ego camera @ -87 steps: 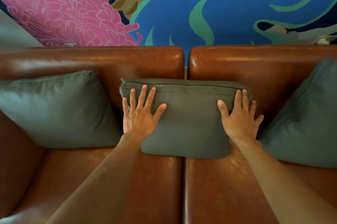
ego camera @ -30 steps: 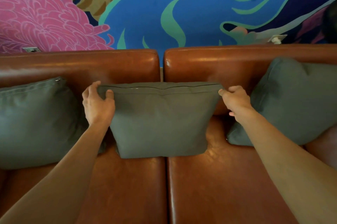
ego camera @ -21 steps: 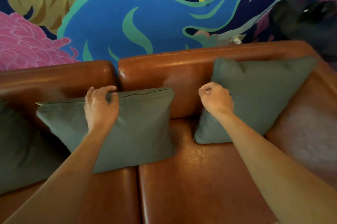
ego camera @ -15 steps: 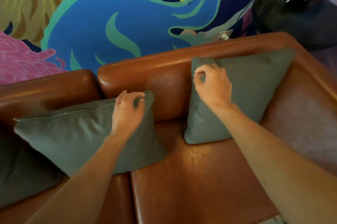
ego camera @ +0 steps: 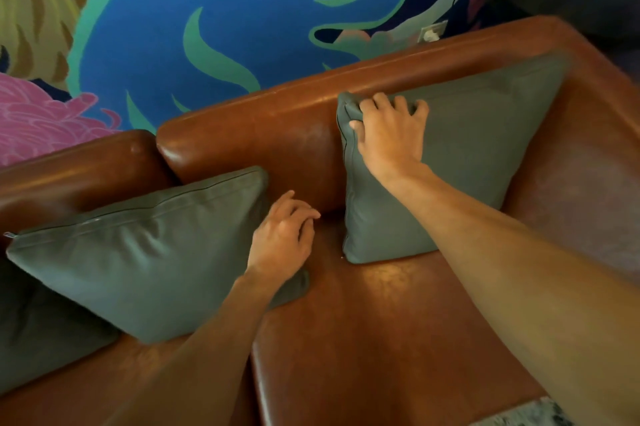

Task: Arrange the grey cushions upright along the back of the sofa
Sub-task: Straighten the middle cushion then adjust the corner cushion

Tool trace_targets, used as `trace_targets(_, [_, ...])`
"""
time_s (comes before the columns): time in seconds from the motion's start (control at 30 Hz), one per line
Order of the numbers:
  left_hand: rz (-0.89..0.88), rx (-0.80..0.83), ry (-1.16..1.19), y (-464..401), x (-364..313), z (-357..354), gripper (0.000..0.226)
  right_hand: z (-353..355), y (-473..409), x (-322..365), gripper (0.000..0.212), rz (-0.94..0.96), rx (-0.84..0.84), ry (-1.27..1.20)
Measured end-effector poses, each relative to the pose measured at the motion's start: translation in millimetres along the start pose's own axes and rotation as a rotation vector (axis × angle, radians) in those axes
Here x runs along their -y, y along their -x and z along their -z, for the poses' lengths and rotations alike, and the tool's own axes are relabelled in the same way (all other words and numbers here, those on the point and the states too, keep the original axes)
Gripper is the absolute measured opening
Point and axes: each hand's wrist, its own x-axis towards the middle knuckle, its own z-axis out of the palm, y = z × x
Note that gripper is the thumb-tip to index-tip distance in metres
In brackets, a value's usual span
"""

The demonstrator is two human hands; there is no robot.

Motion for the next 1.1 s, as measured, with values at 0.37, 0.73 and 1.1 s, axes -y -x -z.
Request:
trace_targets(0.37, [0.786,0.510,0.458,13,5,-36,0.052,39,8,-54,0.029,-0.060,-0.296,-0.294])
trace_targets(0.73, [0.946,0.234,1.176,-27,-30,-12,0.060,114,16,-125,0.039,-0.454,-0.473,-0.756])
trace_targets(1.1, [0.653,-0.266,1.102,-67,-42,38,0.020,76,19,-177,0.024,-0.833,-0.394,-1.214])
